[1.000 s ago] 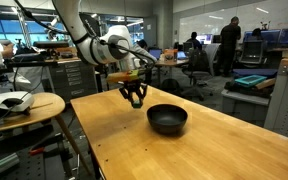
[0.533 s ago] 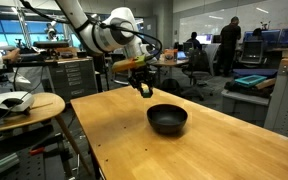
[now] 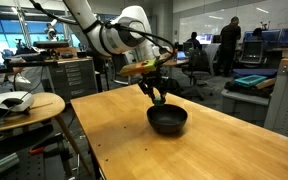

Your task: Pick the block and put it in the bowl

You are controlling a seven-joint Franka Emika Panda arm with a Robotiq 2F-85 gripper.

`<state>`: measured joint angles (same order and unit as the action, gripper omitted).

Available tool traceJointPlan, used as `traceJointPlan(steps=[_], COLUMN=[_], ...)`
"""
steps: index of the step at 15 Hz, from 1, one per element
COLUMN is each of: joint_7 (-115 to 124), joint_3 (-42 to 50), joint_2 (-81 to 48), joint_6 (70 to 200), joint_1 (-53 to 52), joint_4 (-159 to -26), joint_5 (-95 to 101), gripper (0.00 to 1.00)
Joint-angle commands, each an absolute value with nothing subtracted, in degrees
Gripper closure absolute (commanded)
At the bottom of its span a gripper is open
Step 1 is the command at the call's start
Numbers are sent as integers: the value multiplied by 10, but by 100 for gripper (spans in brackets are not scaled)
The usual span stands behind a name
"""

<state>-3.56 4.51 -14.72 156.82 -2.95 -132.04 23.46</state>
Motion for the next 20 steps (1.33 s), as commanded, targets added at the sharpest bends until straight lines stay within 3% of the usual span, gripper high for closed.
traceJointPlan(steps=[1,10,12,14,18,20], joint_7=[-35,-49,-51,-52,-51,-49], joint_3=[46,33,31,31,30,26], joint_2=[-186,-253,-251,-243,-216,-192], joint_6=[1580,1629,1631,1628,1611,1588], joint_1=[-13,11,15,18,28,36], joint_4=[-1299,-1277,-1280,-1284,-1292,-1297], joint_5=[212,133,119,110,89,68], gripper=[80,78,30,26,0,0])
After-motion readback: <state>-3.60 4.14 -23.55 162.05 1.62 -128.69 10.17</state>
